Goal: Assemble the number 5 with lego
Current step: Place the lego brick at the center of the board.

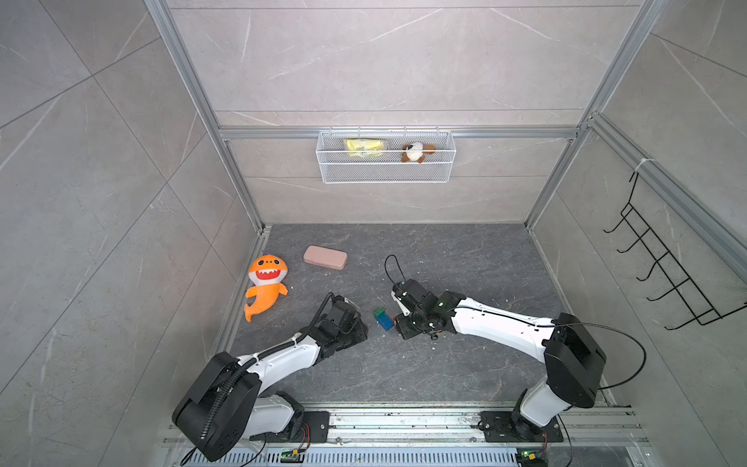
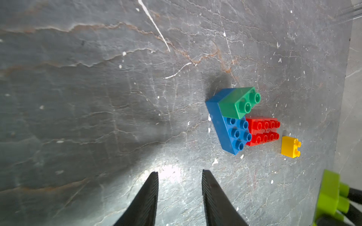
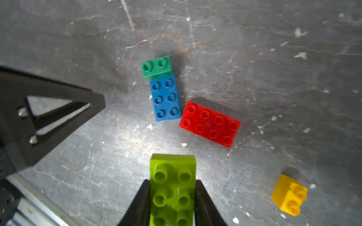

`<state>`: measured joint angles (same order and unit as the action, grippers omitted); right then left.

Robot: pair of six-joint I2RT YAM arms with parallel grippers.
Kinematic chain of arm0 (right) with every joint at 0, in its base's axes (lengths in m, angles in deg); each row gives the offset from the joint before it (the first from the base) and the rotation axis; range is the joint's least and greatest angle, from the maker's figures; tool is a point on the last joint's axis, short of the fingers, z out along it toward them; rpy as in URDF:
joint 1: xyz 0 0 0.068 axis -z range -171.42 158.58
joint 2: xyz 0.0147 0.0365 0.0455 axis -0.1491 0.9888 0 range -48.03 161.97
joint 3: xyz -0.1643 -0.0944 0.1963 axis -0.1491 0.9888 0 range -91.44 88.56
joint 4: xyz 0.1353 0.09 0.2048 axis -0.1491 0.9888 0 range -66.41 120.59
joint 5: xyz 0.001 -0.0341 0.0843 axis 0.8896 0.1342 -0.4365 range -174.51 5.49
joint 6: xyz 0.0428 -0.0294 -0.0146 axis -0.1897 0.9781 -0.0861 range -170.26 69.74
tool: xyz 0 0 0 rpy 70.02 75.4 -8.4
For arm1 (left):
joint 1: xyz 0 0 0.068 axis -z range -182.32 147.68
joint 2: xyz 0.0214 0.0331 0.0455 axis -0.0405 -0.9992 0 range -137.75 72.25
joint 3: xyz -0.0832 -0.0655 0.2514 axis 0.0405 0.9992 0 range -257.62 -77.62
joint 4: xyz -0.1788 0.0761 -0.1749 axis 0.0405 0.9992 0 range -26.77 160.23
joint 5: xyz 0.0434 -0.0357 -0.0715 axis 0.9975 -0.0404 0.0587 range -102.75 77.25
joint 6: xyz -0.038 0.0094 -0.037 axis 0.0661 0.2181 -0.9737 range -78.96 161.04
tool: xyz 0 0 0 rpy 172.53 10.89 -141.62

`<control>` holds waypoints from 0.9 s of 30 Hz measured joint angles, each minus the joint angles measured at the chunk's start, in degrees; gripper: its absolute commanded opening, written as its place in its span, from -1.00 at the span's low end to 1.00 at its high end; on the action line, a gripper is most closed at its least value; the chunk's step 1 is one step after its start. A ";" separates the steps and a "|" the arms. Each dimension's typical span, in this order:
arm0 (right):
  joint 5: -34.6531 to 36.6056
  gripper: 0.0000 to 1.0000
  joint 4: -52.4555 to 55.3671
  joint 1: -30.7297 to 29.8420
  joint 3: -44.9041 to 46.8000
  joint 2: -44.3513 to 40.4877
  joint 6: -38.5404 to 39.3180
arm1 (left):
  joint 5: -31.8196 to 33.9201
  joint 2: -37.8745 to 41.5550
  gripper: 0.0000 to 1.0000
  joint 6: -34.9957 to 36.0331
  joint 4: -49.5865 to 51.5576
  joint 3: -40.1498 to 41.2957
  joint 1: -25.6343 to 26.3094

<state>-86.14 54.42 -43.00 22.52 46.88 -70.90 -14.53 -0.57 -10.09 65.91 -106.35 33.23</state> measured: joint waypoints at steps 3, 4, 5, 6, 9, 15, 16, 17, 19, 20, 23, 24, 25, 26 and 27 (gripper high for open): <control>-1.38 -0.53 -0.02 -1.86 0.96 0.68 2.34 | 0.28 0.90 -0.17 0.00 0.59 0.59 -0.24; -1.51 -0.51 0.02 -2.40 1.27 1.01 2.89 | 0.28 1.03 -0.16 0.00 0.66 0.74 -0.31; -1.66 -0.49 0.07 -2.99 1.51 1.44 3.65 | 0.28 1.11 -0.17 0.00 0.68 0.90 -0.35; -1.66 -0.49 0.11 -3.63 1.70 2.10 4.46 | 0.28 1.14 -0.17 0.00 0.76 1.03 -0.35; -1.20 -0.45 0.87 -5.07 1.99 4.07 6.91 | 0.24 1.14 -0.17 0.00 0.76 1.27 -0.46; 1.05 -0.41 1.97 -6.10 2.03 5.81 10.97 | 0.24 1.14 -0.17 0.09 0.74 1.29 -0.52; 1.44 -0.39 1.99 -6.19 2.03 5.95 11.50 | 0.24 1.14 -0.16 0.09 0.72 1.33 -0.52; 1.62 -0.38 1.99 -6.23 2.03 6.05 11.89 | 0.24 1.14 -0.16 0.09 0.72 1.38 -0.52; 2.10 -0.37 1.99 -6.43 2.03 6.23 12.85 | 0.24 1.16 -0.16 0.09 0.52 1.73 -0.57; 2.29 -0.36 1.97 -6.54 2.03 6.29 13.22 | 0.24 1.18 -0.16 0.09 0.52 1.92 -0.57; 2.93 -0.27 1.97 -6.88 2.03 6.86 14.23 | 0.24 1.27 -0.17 0.09 0.55 2.49 -0.57; 3.19 -0.26 1.99 -6.99 2.03 7.08 14.47 | 0.24 1.27 -0.17 0.09 0.55 2.56 -0.57; 3.41 -0.25 1.99 -7.04 2.03 7.28 14.49 | 0.24 1.27 -0.16 0.09 0.52 2.56 -0.57; 3.72 -0.23 1.97 -7.08 2.03 7.45 14.51 | 0.24 1.27 -0.16 0.09 0.52 2.56 -0.57; 4.00 -0.18 1.99 -7.08 2.03 7.65 14.56 | 0.24 1.27 -0.17 0.09 0.50 2.56 -0.57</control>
<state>-82.14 56.41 -50.08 24.55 54.53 -56.35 -14.29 0.70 -10.00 66.41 -103.79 32.66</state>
